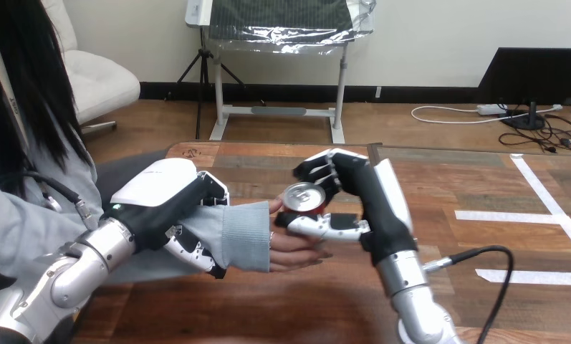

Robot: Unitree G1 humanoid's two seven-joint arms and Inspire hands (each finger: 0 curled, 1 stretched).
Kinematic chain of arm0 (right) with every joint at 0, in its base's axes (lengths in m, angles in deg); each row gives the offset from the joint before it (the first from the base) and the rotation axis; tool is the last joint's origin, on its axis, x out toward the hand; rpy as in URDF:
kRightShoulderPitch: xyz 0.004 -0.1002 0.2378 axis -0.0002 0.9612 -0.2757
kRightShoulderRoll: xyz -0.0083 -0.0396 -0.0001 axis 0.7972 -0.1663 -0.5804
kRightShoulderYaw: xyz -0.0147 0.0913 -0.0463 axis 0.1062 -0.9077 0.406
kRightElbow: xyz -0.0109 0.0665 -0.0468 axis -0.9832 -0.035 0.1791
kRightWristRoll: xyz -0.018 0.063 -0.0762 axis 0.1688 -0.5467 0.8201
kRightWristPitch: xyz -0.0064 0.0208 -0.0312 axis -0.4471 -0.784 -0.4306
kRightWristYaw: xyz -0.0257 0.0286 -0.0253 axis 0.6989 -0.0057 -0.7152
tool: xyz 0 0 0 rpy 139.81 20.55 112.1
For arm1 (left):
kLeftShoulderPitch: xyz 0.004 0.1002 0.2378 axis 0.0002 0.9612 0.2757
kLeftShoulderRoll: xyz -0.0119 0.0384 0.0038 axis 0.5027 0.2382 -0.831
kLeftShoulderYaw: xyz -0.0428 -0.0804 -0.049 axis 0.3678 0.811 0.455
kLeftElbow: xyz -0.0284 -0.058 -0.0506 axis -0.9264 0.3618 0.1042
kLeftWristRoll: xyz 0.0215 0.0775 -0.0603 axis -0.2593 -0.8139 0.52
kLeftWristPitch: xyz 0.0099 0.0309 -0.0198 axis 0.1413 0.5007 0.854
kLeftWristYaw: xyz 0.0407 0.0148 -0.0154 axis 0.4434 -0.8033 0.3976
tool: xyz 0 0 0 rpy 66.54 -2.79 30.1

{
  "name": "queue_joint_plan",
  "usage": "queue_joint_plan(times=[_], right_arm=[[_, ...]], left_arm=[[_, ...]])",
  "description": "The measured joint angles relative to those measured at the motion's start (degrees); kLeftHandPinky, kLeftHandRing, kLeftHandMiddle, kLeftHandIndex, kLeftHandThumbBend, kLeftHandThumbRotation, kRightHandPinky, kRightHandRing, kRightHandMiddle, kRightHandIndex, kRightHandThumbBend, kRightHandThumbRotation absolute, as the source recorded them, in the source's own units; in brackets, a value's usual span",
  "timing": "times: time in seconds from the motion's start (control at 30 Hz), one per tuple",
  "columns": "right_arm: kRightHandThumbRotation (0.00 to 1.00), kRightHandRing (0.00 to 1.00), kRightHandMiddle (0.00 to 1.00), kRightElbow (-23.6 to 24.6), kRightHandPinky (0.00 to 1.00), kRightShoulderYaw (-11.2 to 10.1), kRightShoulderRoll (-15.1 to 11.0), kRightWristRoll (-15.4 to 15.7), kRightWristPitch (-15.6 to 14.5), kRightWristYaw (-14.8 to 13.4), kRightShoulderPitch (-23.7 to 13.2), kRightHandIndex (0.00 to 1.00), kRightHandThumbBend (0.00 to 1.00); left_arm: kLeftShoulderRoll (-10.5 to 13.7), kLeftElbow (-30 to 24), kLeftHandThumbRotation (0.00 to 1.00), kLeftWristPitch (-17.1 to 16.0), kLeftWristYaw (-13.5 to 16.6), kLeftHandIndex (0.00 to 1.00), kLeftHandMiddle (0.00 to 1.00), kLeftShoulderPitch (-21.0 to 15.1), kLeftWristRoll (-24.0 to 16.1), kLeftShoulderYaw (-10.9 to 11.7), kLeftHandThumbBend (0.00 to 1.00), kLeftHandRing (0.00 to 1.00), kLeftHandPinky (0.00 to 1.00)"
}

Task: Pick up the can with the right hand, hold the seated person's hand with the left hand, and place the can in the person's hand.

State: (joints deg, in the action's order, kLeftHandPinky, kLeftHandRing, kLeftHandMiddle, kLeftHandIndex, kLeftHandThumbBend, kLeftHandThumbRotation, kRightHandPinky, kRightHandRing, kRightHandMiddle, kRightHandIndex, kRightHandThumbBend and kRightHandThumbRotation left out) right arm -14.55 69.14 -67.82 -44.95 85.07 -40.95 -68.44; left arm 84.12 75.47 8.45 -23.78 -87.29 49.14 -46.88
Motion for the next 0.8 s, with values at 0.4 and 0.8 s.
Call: queue_joint_plan(times=[0.4, 0.8], right_arm=[[0.0, 0.41, 0.49, 0.0, 0.36, 1.3, 1.7, 0.9, 0.5, -1.2, 1.1, 0.51, 0.79], [0.0, 0.41, 0.49, 0.0, 0.36, 1.6, 1.8, 0.9, 0.9, -1.4, 1.6, 0.51, 0.78]], left_arm=[[0.0, -1.5, 0.0, 0.8, -0.3, 0.34, 0.32, 0.7, 0.5, 0.2, 0.91, 0.25, 0.2], [0.0, -1.5, 0.0, 1.0, -0.3, 0.34, 0.32, 1.0, 0.5, 0.2, 0.9, 0.25, 0.2]])
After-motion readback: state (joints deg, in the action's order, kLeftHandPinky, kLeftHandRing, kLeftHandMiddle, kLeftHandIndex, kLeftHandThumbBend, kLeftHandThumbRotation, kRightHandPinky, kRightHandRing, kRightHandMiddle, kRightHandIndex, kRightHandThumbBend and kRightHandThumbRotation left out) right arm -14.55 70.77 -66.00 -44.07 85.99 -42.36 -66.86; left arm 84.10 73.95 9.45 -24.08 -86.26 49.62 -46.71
